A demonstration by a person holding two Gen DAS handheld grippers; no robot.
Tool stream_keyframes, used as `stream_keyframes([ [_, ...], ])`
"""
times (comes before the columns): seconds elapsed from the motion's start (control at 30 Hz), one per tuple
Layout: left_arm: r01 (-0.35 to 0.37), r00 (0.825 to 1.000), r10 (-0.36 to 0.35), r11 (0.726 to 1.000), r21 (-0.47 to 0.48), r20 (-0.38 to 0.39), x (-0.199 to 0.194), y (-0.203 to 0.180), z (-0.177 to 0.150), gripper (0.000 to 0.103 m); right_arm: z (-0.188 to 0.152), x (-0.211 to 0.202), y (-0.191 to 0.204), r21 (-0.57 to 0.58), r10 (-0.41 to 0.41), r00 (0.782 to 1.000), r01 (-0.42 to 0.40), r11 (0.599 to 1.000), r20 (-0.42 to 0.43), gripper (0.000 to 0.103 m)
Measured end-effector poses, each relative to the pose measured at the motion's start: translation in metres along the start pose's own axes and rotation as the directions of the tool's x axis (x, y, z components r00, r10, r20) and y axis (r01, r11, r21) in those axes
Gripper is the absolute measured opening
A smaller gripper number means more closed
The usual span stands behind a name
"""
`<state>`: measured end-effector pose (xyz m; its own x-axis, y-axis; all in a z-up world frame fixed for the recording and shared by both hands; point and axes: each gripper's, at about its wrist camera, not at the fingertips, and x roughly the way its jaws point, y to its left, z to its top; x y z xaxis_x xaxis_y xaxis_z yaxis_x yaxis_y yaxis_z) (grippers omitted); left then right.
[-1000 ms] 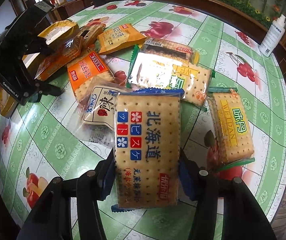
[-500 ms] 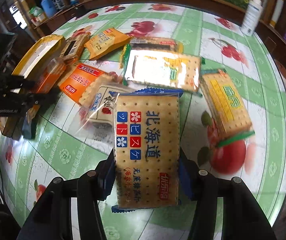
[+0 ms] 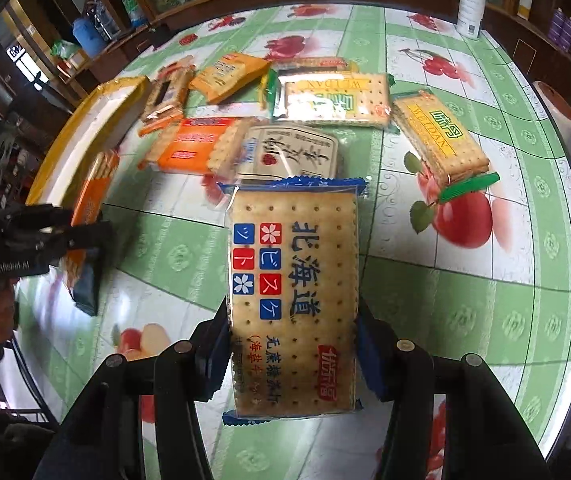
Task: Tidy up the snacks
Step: 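Carry the blue pack with the right tool while the left tool carries the orange pack to the tray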
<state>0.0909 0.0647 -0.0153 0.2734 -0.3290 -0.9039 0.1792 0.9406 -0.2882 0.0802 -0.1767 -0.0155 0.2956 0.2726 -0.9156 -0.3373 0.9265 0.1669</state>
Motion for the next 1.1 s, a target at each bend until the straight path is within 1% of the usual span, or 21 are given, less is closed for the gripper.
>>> stream_keyframes([
  [0.1,0.016,1.0,-0.016,1.0,-0.001,0.01,-0.011,-0.005,-0.003,0.051,0.002,-0.006,0.014,-0.02,-0.011,1.0,0.011,1.0,-0.001,0.056],
  [0.2,0.03,0.999,-0.03,0.999,-0.018,0.024,-0.023,-0.007,-0.004,0.051,0.01,-0.013,0.033,-0.038,-0.007,1.0,0.007,0.999,0.0,0.056],
  [0.23,0.038,0.999,-0.038,0.999,-0.026,0.028,-0.026,-0.004,-0.003,0.052,0.014,-0.014,0.04,-0.049,-0.008,1.0,0.008,0.999,0.001,0.056],
  [0.33,0.028,0.998,-0.025,0.999,-0.046,0.057,-0.046,0.011,0.0,0.052,0.032,-0.018,0.069,-0.095,-0.006,1.0,0.007,0.995,0.007,0.055],
  [0.43,-0.021,0.995,0.027,0.998,-0.067,0.094,-0.068,0.036,0.009,0.052,0.057,-0.019,0.102,-0.132,0.011,1.0,-0.009,0.991,0.018,0.055],
  [0.53,-0.101,0.988,0.111,0.99,-0.097,0.104,-0.083,0.075,0.024,0.052,0.086,-0.013,0.141,-0.157,0.038,0.999,-0.034,0.987,0.023,0.055],
  [0.63,-0.158,0.98,0.173,0.978,-0.14,0.102,-0.089,0.111,0.035,0.052,0.115,-0.001,0.178,-0.16,0.083,0.996,-0.078,0.984,0.023,0.055],
  [0.67,-0.184,0.974,0.201,0.97,-0.156,0.103,-0.091,0.127,0.041,0.052,0.125,0.006,0.189,-0.158,0.094,0.995,-0.09,0.983,0.02,0.055],
  [0.7,-0.201,0.971,0.218,0.967,-0.157,0.1,-0.09,0.135,0.045,0.052,0.133,0.013,0.2,-0.157,0.105,0.994,-0.101,0.982,0.014,0.055],
  [0.77,-0.253,0.959,0.27,0.952,-0.17,0.084,-0.086,0.156,0.053,0.052,0.151,0.029,0.221,-0.156,0.118,0.993,-0.115,0.981,0.011,0.055],
  [0.83,-0.256,0.961,0.271,0.949,-0.185,0.061,-0.078,0.173,0.059,0.052,0.168,0.044,0.237,-0.149,0.119,0.993,-0.116,0.982,0.011,0.055],
  [0.9,-0.278,0.955,0.291,0.945,-0.172,0.053,-0.071,0.185,0.064,0.052,0.185,0.062,0.25,-0.128,0.126,0.992,-0.125,0.984,0.004,0.055],
  [0.93,-0.282,0.954,0.294,0.945,-0.164,0.052,-0.069,0.189,0.066,0.052,0.19,0.069,0.252,-0.114,0.129,0.992,-0.128,0.985,0.0,0.055],
  [1.0,-0.274,0.958,0.284,0.949,-0.156,0.04,-0.062,0.196,0.07,0.052,0.201,0.085,0.259,-0.084,0.151,0.988,-0.151,0.985,-0.009,0.055],
  [1.03,-0.284,0.956,0.293,0.946,-0.157,0.034,-0.06,0.201,0.072,0.052,0.205,0.092,0.262,-0.075,0.158,0.987,-0.158,0.985,-0.013,0.055],
  [1.1,-0.274,0.96,0.28,0.95,-0.151,0.019,-0.055,0.208,0.075,0.052,0.211,0.105,0.267,-0.066,0.151,0.988,-0.152,0.986,-0.019,0.055],
])
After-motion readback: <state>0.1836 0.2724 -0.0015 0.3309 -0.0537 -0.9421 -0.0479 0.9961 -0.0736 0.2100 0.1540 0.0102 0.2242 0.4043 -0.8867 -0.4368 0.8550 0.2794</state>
